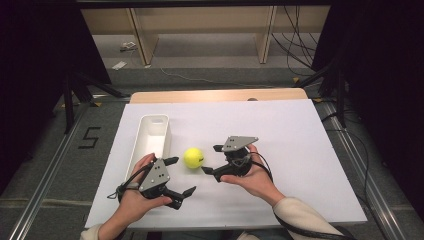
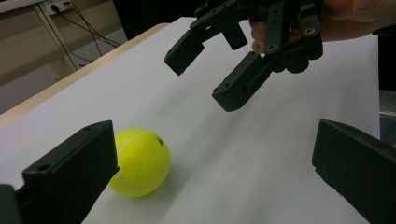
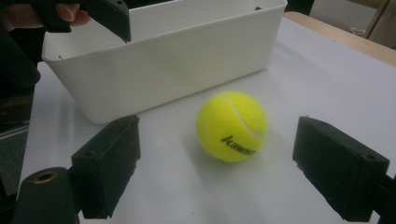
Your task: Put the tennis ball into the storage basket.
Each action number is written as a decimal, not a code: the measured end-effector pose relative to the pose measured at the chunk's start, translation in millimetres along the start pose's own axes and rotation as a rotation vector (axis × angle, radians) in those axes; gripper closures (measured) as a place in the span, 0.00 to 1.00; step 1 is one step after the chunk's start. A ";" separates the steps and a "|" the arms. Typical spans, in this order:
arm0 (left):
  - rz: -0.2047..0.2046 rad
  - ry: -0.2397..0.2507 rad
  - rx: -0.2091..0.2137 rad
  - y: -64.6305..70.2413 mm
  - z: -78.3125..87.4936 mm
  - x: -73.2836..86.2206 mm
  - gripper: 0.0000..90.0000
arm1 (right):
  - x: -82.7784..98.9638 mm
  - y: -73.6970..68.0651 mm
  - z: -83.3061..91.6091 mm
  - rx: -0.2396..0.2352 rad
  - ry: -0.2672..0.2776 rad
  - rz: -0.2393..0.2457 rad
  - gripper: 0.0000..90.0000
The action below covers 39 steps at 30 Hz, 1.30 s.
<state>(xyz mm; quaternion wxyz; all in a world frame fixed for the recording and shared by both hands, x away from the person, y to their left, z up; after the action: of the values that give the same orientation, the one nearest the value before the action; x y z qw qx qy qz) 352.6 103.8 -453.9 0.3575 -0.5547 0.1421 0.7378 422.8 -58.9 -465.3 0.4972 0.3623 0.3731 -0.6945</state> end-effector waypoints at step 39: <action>0.001 0.004 0.001 -0.5 1.2 -0.5 0.00 | 9.8 37.7 -69.1 0.008 -0.115 -0.040 0.17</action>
<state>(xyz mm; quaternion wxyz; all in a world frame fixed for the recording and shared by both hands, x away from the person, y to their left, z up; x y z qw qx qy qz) 352.2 104.7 -452.9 0.3571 -0.5559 0.1435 0.7368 465.8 -10.9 -511.6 0.5023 0.3162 0.3485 -0.7255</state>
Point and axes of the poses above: each handheld gripper's, and its own axes: z roughly backward along the jaws, x roughly out of its underside, y roughly to its right, the point moved 6 cm from there along -z, roughly forward along the jaws, and after that the axes turned 13 degrees about -x, right-handed, at the moved point
